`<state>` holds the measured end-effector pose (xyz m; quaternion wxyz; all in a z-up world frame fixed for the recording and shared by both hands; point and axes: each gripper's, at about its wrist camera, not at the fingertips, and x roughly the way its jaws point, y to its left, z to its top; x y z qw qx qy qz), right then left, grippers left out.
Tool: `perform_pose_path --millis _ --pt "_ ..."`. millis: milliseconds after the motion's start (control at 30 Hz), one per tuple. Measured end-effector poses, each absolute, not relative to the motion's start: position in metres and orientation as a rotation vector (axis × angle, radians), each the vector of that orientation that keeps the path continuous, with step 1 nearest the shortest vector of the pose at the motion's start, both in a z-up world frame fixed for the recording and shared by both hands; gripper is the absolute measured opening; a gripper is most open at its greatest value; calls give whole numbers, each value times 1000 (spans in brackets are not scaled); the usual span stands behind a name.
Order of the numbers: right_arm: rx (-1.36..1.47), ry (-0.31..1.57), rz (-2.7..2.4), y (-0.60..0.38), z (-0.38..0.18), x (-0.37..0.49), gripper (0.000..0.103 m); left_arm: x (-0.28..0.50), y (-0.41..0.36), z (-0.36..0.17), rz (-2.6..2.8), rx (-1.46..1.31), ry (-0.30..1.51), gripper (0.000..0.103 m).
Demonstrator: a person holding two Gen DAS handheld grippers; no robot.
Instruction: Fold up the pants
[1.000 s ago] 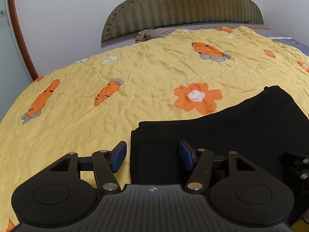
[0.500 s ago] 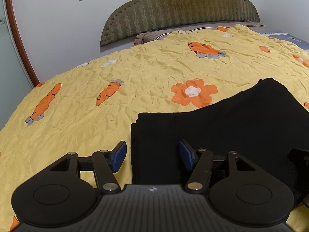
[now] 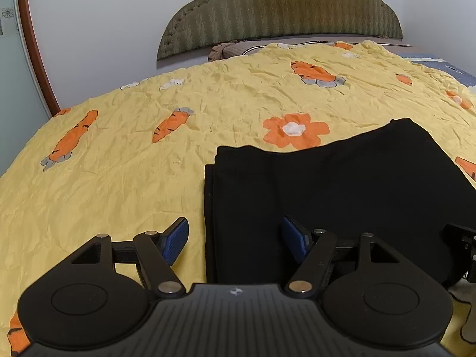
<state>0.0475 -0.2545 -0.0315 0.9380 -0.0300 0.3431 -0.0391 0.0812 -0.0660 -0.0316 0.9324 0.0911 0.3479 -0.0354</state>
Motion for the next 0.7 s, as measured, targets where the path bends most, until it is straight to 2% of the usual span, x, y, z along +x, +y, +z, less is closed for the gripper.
perform_pose_path --millis 200,467,533,700 --pt "-98 701 -76 -254 -29 36 103 71 -64 -30 -78 188 723 69" --pt "-202 624 -85 -245 -12 4 103 53 -64 -23 -56 214 718 76" --pt "-212 585 -85 -241 -4 -7 103 48 -63 -23 -50 205 722 81" --pt "-145 562 -75 -221 4 -28 103 34 -58 -21 -57 168 741 81"
